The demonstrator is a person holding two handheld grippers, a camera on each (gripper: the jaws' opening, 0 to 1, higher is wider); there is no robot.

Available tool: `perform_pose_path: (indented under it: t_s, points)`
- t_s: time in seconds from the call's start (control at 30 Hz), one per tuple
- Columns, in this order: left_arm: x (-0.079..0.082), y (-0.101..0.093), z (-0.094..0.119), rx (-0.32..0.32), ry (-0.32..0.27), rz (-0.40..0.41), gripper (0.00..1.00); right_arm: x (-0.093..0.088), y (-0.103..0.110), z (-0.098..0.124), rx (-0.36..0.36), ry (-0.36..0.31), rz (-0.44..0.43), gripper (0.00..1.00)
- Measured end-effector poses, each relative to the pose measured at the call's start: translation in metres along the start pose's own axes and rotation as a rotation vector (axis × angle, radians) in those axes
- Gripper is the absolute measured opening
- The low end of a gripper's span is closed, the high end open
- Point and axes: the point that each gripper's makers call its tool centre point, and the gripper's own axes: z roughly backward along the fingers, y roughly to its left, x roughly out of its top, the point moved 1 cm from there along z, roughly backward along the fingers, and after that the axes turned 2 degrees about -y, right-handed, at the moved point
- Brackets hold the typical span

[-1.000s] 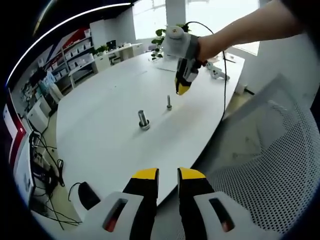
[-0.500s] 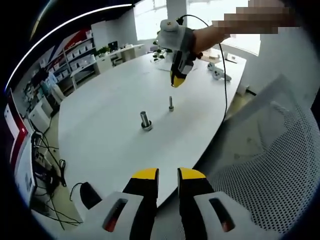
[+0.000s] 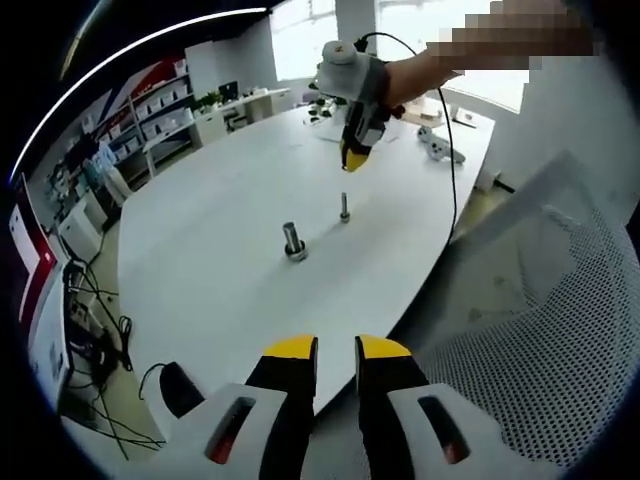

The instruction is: Place the washer onto the threaded stud by aligning its center hole with the stud, sliding it down to the base, and recovering from edge contact or off-axis alignment until the washer reaches the visible bottom stop.

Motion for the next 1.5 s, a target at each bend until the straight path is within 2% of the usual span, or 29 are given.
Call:
perform_pose_path:
  t_s: [0.27, 0.57, 0.7, 1.03, 1.5]
  points:
    - [-0.001, -0.001, -0.001, 0.000, 0.006, -0.007, 0.12, -0.001, 0.014, -0.019, 0.035, 0.018, 0.044, 0.14]
    - [-0.003, 0.002, -0.001, 0.010, 0.016, 0.002, 0.12, -0.004, 0.014, -0.034, 0.050, 0.041, 0.068, 0.14]
    - [-0.004, 0.003, -0.001, 0.012, 0.019, 0.008, 0.12, -0.001, 0.010, -0.036, 0.051, 0.024, 0.056, 0.14]
    - [-0.005, 0.004, -0.002, 0.013, 0.027, 0.013, 0.13, 0.002, 0.015, -0.046, 0.075, 0.042, 0.070, 0.14]
    - [-0.009, 0.003, -0.004, 0.005, 0.051, 0.019, 0.13, -0.012, 0.016, -0.078, 0.105, 0.082, 0.049, 0.14]
